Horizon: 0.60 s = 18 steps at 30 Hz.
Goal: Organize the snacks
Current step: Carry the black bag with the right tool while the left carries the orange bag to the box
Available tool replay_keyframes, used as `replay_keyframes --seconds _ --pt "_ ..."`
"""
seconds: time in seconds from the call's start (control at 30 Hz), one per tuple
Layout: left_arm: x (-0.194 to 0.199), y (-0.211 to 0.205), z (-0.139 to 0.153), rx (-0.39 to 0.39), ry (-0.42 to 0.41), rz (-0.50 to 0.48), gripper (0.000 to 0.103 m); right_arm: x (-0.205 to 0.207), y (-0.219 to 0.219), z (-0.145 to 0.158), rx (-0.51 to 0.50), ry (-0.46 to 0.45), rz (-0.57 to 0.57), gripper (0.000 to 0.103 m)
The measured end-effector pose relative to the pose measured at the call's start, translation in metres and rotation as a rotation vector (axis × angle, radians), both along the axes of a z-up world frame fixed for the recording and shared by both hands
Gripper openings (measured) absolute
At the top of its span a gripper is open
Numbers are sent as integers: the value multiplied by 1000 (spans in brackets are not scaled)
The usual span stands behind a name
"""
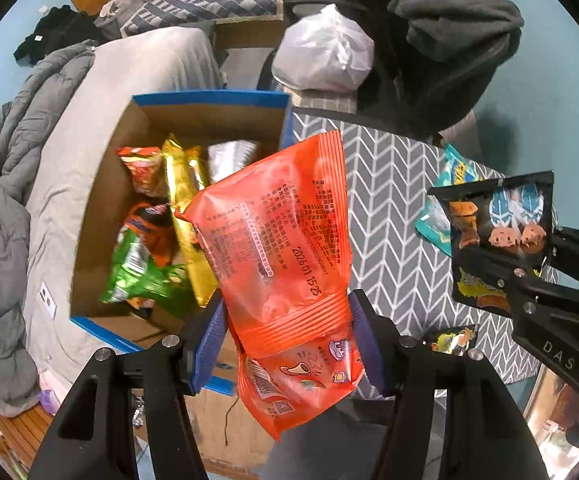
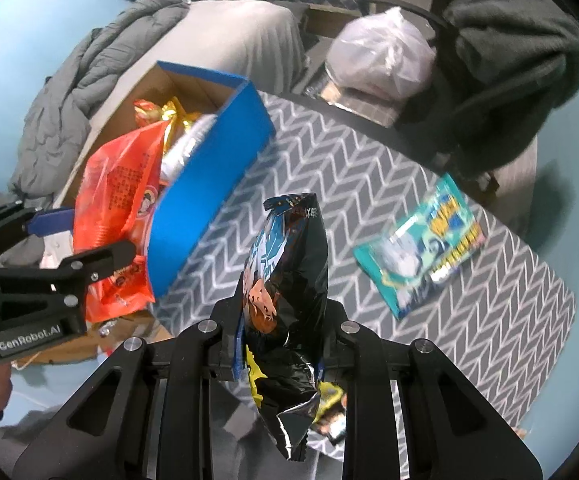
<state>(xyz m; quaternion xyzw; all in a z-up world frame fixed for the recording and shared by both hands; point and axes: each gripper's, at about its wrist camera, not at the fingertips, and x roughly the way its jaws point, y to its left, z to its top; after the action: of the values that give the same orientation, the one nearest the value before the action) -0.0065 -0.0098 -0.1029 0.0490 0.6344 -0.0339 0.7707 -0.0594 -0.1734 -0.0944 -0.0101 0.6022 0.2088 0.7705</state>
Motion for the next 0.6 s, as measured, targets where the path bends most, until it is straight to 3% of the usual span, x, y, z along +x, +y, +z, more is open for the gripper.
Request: replay_keyframes --seconds 0.6 --pt "42 113 2 27 -41 148 61 61 110 15 69 -27 103 23"
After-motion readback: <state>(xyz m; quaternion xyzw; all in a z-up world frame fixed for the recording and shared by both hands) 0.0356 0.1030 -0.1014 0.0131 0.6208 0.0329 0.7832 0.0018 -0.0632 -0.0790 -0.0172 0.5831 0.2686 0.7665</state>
